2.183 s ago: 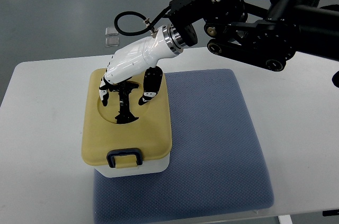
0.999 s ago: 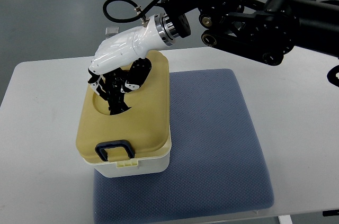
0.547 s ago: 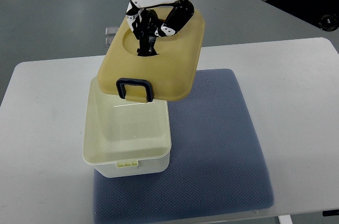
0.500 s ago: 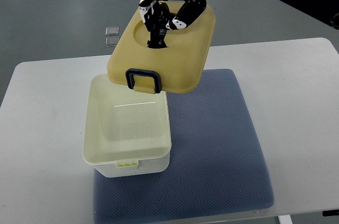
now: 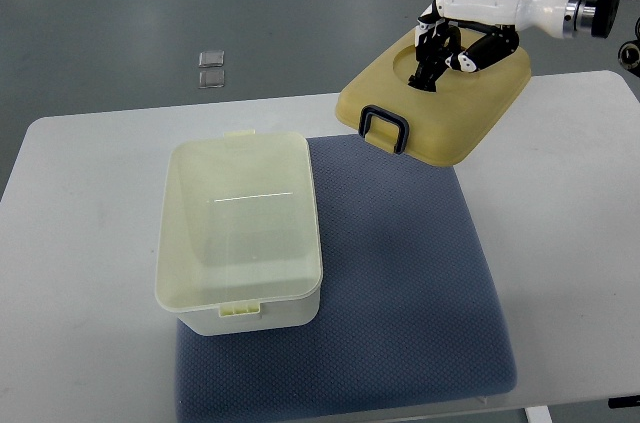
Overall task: Open white storage box with right hand
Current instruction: 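Lower the held lid onto the mat beside the box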
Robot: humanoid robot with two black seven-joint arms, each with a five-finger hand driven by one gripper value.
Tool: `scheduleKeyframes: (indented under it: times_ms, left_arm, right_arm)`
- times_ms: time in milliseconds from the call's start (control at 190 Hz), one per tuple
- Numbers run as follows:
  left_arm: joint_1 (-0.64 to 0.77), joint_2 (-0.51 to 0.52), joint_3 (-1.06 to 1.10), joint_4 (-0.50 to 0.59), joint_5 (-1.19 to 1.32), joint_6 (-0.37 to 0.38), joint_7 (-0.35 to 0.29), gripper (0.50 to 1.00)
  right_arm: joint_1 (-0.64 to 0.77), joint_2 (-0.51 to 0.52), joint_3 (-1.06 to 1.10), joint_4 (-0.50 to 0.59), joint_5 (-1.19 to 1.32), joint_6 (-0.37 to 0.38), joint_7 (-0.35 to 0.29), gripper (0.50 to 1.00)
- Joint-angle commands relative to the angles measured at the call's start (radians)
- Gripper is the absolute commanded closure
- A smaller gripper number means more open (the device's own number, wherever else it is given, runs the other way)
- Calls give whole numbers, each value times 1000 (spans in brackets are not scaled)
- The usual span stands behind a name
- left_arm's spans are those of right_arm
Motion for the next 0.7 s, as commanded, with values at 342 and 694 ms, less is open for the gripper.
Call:
scheduleKeyframes:
  times_ms: [342,694]
  left_arm:
    - [0,0,0,0,0,0,0,500]
    - [0,0,0,0,0,0,0,500]
  right_arm:
    - [-196,91,-3,-13,12,-113,0,1000]
    - [-265,130,-8,-13,12,-135,0,973]
